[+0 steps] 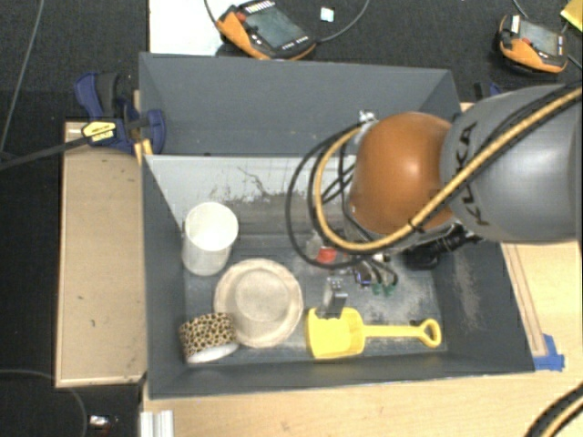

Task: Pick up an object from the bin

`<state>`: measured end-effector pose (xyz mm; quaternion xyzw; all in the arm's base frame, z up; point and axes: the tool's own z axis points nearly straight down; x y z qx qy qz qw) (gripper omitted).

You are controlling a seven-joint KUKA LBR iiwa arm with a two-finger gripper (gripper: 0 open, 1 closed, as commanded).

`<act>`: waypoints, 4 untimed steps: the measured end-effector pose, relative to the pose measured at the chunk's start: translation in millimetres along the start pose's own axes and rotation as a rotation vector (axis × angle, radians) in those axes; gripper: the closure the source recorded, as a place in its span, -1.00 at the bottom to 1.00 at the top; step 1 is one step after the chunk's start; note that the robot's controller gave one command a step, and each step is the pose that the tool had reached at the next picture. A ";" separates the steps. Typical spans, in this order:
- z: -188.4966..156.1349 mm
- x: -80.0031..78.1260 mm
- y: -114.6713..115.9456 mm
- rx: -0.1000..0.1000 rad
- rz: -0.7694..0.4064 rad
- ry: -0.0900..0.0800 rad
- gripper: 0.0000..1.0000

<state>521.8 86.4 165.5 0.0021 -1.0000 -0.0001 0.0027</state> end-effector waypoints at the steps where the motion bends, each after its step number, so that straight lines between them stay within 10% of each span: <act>1: -4.0 -1.9 -0.4 -0.001 0.005 -0.008 -1.00; 2: 18.9 40.2 -146.8 0.000 -0.151 -0.008 -1.00; 3: 48.1 34.6 -94.8 -0.005 -0.207 -0.010 -1.00; 4: 65.5 45.5 -152.8 0.001 -0.172 -0.007 -1.00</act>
Offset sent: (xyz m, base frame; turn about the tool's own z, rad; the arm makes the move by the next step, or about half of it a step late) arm -0.0432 -0.1589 -0.0205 -0.1554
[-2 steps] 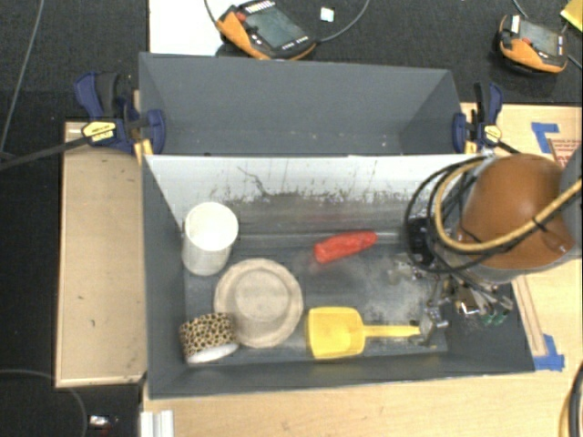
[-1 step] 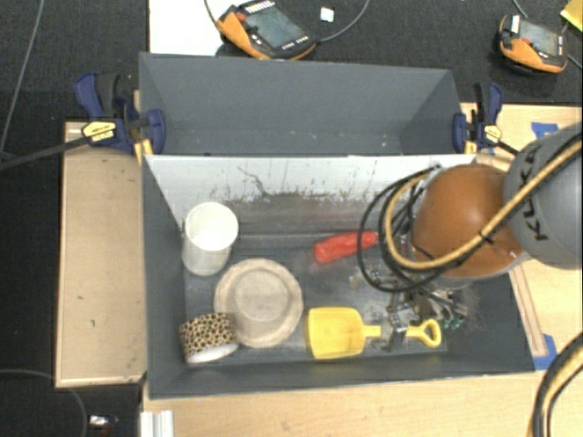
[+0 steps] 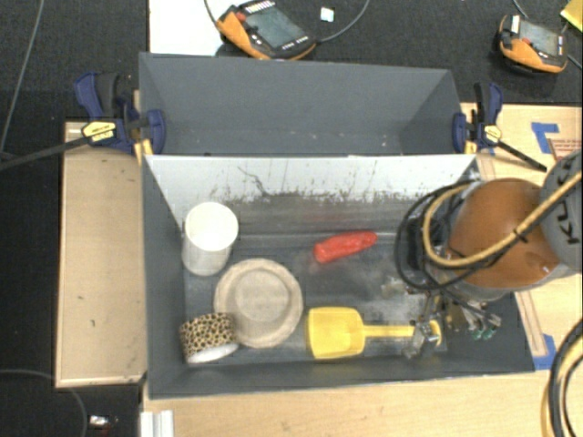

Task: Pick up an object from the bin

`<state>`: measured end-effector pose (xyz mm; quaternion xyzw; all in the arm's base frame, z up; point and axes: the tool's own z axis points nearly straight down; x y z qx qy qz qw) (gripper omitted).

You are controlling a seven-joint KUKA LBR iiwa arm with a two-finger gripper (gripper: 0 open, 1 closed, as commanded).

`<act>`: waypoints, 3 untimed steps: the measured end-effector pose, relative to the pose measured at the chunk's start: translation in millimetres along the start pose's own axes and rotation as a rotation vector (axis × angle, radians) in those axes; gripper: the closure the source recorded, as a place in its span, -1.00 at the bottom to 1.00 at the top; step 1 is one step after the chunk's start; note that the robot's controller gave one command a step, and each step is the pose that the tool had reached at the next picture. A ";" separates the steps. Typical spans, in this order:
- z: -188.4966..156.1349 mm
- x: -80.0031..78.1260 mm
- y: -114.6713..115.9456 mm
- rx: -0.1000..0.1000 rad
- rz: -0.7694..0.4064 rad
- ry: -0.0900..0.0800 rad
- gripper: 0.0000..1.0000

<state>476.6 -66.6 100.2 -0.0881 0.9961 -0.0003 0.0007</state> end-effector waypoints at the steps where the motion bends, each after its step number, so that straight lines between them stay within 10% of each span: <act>1: 30.1 -10.4 -14.4 -0.007 0.130 -0.003 -1.00; 2: 29.9 -13.4 10.7 -0.002 0.242 0.005 1.00; 3: 29.8 -13.4 10.6 -0.002 0.242 0.005 1.00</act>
Offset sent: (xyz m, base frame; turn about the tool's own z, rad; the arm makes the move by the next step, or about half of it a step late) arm 0.0113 0.0124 -0.0302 0.2427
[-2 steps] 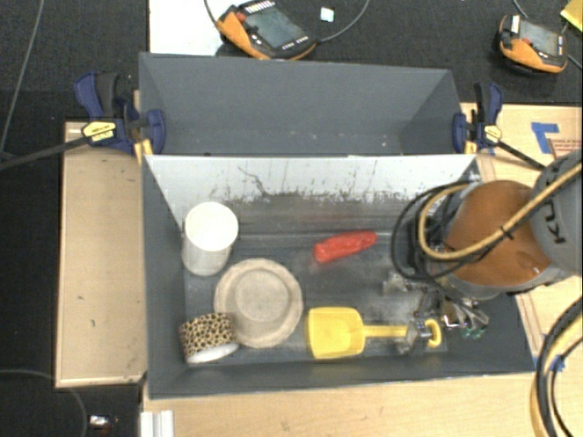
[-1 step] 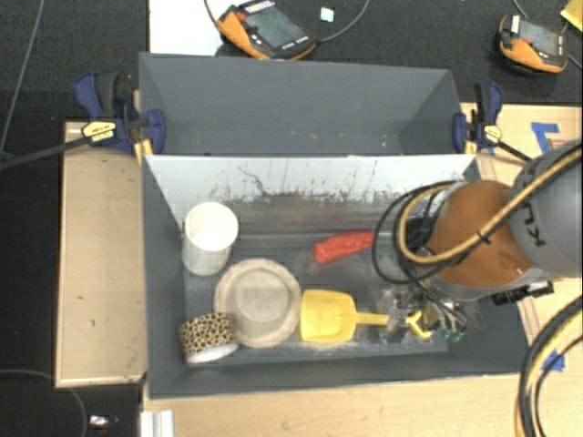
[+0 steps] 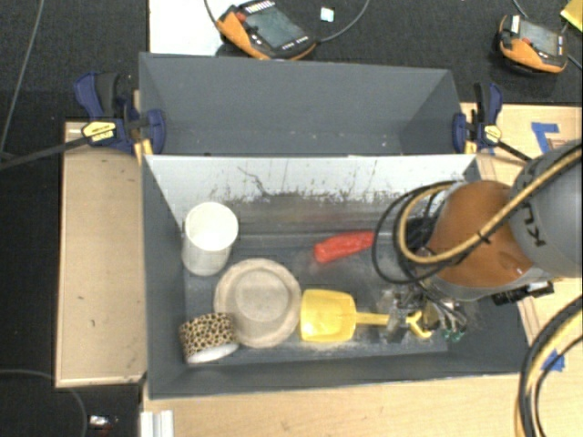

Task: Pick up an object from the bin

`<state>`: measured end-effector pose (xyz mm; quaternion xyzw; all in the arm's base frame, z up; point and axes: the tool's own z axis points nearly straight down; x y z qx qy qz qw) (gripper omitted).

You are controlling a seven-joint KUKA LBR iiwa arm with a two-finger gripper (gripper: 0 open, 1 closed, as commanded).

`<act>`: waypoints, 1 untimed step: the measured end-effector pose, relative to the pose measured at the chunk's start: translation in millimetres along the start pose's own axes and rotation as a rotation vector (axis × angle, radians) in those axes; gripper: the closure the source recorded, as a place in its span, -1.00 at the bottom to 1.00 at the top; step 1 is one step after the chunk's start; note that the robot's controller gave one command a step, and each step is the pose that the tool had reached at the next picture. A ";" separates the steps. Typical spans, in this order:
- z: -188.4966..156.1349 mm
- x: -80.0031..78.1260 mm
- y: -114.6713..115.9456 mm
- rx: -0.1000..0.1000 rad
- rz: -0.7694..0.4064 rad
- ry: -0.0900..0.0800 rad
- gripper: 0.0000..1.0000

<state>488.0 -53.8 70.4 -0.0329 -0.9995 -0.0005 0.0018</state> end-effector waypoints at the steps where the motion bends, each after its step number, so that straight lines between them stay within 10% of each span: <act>1: -11.5 0.2 0.1 0.000 0.001 -0.004 1.00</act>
Offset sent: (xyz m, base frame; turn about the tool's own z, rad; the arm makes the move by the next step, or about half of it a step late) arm -0.0002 0.0000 0.0875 0.0003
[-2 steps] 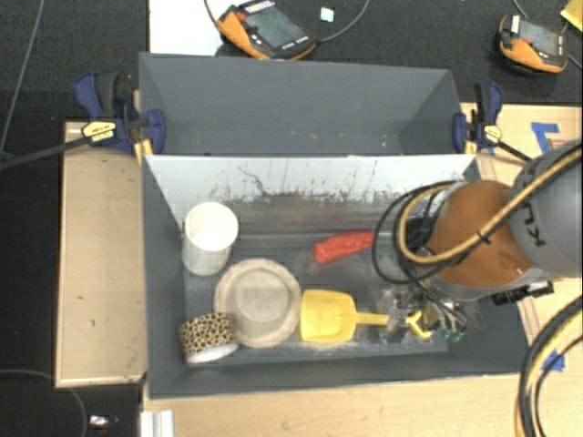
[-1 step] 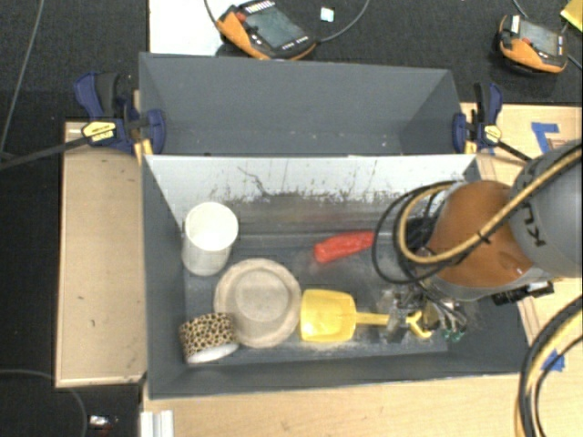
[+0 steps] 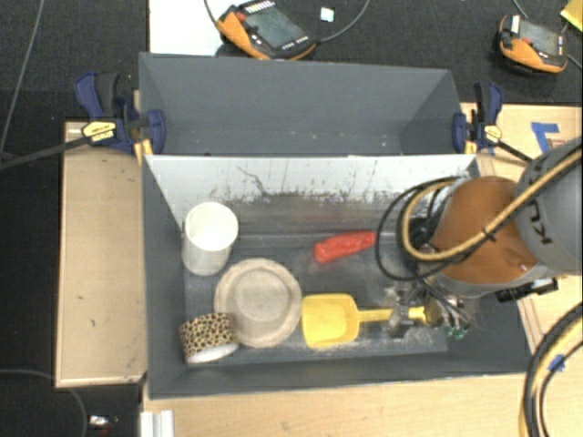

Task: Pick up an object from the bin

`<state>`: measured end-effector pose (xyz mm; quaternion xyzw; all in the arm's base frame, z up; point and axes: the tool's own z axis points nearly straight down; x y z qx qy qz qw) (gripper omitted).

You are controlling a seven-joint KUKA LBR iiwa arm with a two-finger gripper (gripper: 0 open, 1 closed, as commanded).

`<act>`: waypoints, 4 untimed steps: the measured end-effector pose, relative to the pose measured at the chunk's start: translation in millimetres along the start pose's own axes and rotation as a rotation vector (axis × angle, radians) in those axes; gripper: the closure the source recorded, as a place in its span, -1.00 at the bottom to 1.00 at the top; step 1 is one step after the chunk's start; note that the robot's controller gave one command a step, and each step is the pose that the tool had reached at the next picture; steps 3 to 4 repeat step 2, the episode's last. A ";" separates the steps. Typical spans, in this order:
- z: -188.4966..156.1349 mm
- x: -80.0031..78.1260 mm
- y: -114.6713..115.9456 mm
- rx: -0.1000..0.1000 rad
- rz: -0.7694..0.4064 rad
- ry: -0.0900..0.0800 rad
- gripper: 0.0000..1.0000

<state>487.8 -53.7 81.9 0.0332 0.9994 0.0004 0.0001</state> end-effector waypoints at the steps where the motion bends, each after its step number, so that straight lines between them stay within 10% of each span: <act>1: -41.4 1.8 0.2 -0.001 0.001 0.007 1.00; 4: -70.9 0.6 0.2 0.000 0.002 0.004 1.00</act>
Offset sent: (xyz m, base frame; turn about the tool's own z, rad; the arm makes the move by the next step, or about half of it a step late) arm -0.0018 0.0003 0.0768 0.0004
